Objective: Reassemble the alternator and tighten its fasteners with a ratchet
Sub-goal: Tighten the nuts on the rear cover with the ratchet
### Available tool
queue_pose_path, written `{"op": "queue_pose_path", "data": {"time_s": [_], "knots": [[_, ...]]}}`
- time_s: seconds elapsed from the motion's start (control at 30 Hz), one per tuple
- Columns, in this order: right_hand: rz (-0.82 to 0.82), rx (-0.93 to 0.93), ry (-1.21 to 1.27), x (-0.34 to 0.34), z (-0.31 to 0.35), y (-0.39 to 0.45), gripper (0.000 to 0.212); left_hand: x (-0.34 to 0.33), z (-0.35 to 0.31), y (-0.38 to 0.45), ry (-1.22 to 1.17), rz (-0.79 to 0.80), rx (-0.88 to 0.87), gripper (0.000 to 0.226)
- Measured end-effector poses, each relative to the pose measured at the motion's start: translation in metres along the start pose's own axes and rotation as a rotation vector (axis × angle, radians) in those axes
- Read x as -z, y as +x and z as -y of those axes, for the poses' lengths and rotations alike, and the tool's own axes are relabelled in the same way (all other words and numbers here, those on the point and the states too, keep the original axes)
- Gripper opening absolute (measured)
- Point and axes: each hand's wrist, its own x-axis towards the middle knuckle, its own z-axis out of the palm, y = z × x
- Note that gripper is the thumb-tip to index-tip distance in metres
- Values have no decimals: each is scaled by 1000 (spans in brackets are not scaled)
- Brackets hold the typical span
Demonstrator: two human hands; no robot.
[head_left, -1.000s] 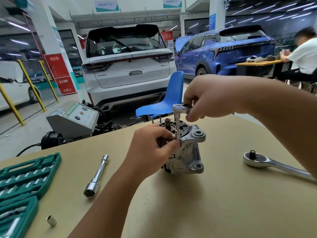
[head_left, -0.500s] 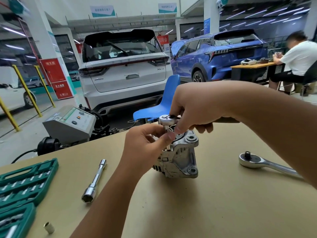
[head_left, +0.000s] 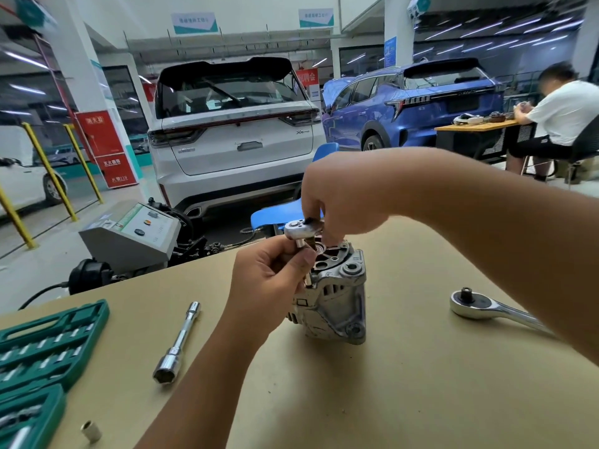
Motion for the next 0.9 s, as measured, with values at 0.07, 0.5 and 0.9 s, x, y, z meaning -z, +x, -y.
{"op": "queue_pose_path", "data": {"time_s": [0.07,0.5,0.9], "knots": [[-91,-11,-66,-3,0,1,11,-1,0,1,-21,23,10,5],[81,-4,102,0,10,11,27,4,-1,3,-4,8,-17,14],[58,-36,131,1,14,10,29,6,3,4,-28,-25,10,13]]}}
